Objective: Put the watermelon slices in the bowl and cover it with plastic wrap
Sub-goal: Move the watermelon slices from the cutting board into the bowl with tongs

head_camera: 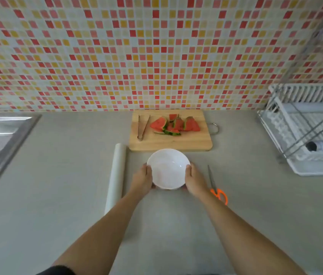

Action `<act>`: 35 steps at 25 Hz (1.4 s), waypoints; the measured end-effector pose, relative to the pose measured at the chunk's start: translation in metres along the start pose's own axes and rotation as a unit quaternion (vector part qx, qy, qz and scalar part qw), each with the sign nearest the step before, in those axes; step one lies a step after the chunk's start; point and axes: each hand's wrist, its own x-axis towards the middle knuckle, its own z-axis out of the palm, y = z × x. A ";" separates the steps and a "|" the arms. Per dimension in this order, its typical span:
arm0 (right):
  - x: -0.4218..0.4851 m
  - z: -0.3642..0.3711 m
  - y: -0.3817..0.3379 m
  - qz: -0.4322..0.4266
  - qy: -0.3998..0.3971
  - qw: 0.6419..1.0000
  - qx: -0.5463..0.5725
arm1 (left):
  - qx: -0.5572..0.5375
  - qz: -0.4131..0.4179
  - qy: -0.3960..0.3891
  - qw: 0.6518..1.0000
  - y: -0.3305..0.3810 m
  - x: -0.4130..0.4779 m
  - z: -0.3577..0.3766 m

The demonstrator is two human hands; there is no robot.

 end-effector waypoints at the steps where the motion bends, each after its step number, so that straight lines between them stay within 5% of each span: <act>1: 0.007 -0.001 -0.002 0.008 0.007 1.000 0.005 | 0.007 0.000 0.003 1.000 0.003 0.006 0.001; 8: 0.032 -0.004 -0.008 0.013 0.012 0.999 0.034 | 0.014 -0.008 0.002 1.000 0.015 0.032 0.004; 15: 0.039 0.003 0.002 0.002 0.047 0.999 0.014 | 0.254 0.049 0.097 0.961 0.053 0.117 -0.028; 21: 0.040 0.007 0.005 0.011 0.060 0.998 0.031 | 0.377 -0.042 0.069 0.923 0.068 0.167 -0.012; 25: 0.039 0.008 0.006 -0.004 0.070 0.997 0.027 | 0.298 0.025 0.105 0.948 0.077 0.172 -0.028; 30: 0.039 0.007 0.007 0.000 0.049 0.998 0.030 | -0.002 -0.141 -0.001 0.990 0.080 0.169 -0.074; 35: 0.037 0.005 0.004 0.003 0.044 0.998 0.035 | 0.024 -0.200 -0.056 0.978 0.073 0.163 -0.089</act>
